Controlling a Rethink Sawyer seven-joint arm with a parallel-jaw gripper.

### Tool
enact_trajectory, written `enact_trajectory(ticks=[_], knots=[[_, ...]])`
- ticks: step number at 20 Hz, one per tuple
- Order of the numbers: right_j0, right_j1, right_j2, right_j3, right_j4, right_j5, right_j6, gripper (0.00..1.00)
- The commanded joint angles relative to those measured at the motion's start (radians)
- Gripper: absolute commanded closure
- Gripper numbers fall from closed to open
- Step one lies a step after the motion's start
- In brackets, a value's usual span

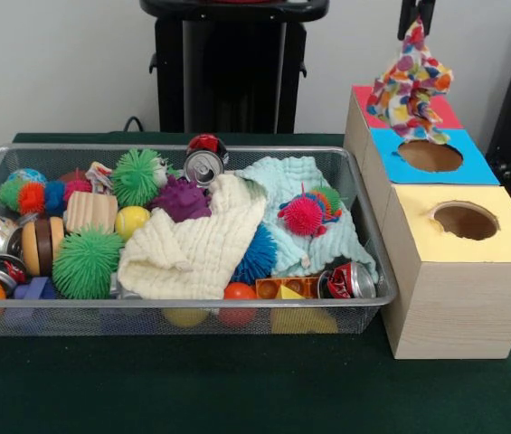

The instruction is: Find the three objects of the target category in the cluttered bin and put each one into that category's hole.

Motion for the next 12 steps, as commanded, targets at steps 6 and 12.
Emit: enact_trajectory(ticks=[6, 12], knots=[[0.08, 0.165, -0.167, -0.111, -0.025, -0.155, 0.404, 1.0], [0.136, 0.221, -0.224, -0.172, -0.031, -0.204, 0.465, 1.0]])
